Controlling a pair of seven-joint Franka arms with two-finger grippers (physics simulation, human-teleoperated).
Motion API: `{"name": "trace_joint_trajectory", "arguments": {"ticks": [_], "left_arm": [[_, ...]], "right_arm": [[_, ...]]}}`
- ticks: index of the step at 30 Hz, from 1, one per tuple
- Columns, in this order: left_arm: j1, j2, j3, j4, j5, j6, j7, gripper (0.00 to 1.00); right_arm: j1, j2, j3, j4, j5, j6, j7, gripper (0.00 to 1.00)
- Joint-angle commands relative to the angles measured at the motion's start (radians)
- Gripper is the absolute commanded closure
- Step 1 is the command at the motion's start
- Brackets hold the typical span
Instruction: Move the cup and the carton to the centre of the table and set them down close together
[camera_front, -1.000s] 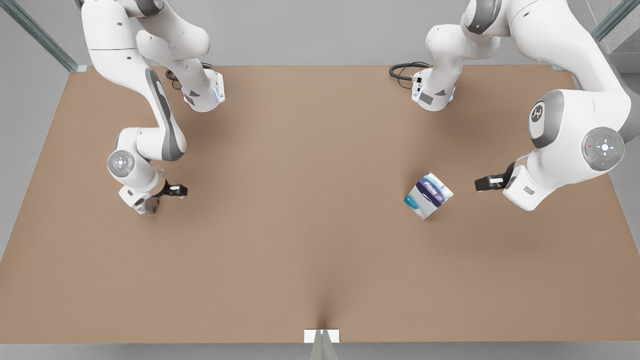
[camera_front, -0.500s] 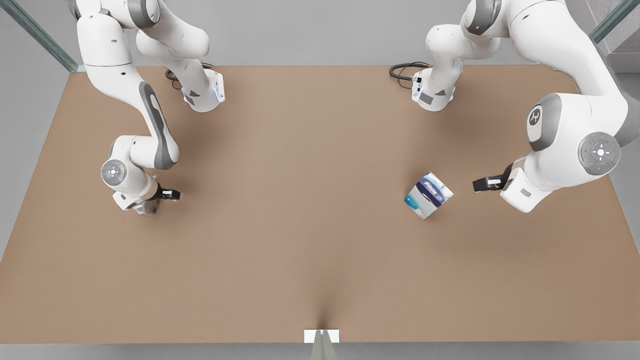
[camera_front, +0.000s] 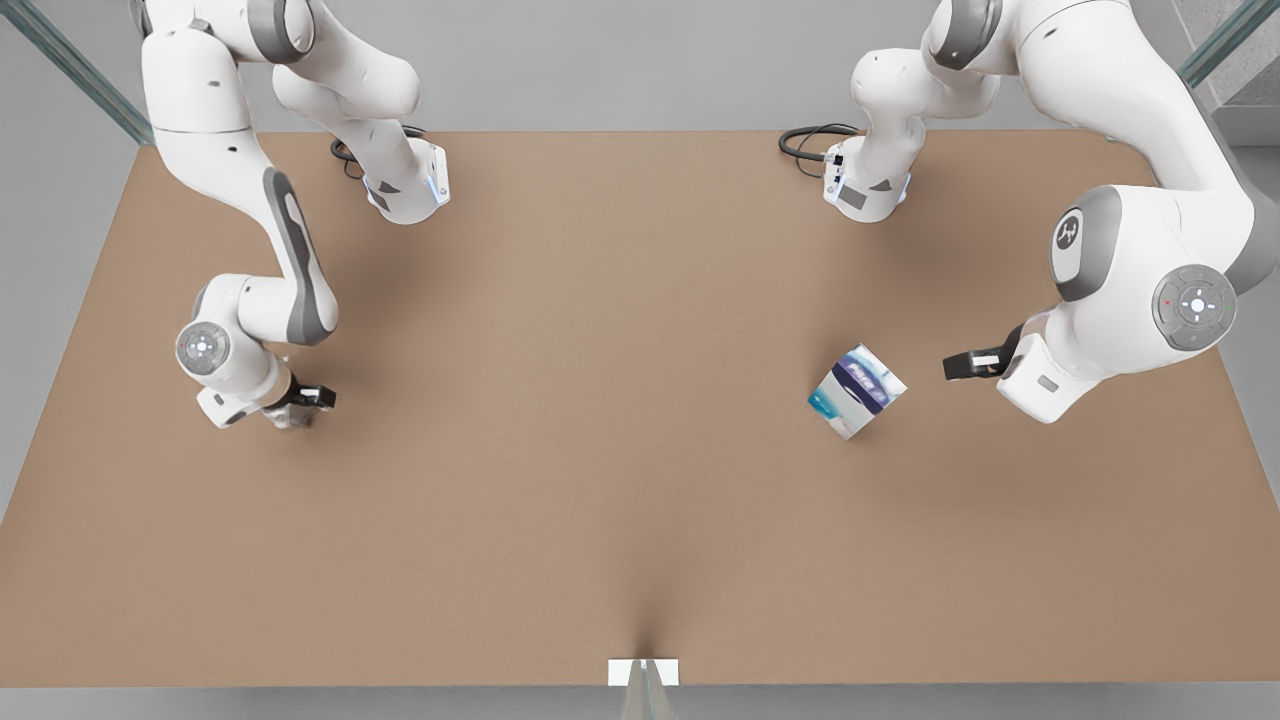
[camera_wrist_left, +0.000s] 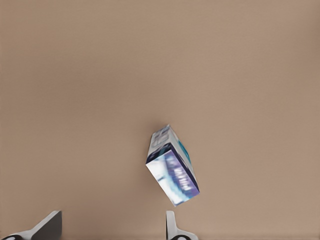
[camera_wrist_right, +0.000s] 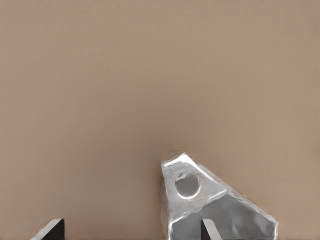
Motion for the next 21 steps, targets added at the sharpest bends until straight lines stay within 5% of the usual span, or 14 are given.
{"name": "trace_joint_trajectory", "arguments": {"ticks": [1,10,11,14,21], "left_arm": [[0.000,0.000,0.000,0.000,0.000,0.000,0.000,0.00],[0.000,0.001,-0.008,0.000,0.000,-0.002,0.000,0.00],[0.000,0.001,-0.008,0.000,0.000,-0.002,0.000,0.00],[0.000,-0.003,-0.008,-0.035,-0.001,0.015,0.000,0.00],[-0.025,-0.026,-0.008,-0.253,0.000,0.256,-0.120,0.00]], "right_arm": [[0.000,0.004,0.000,0.001,0.001,0.002,0.000,0.00],[0.003,0.057,0.000,-0.005,0.000,0.029,0.002,0.00],[0.003,0.057,0.000,-0.005,0.000,0.026,0.002,0.26],[0.005,0.059,0.000,-0.005,0.000,0.018,0.003,0.79],[0.003,0.061,0.000,0.002,0.000,0.011,0.002,0.79]]}}
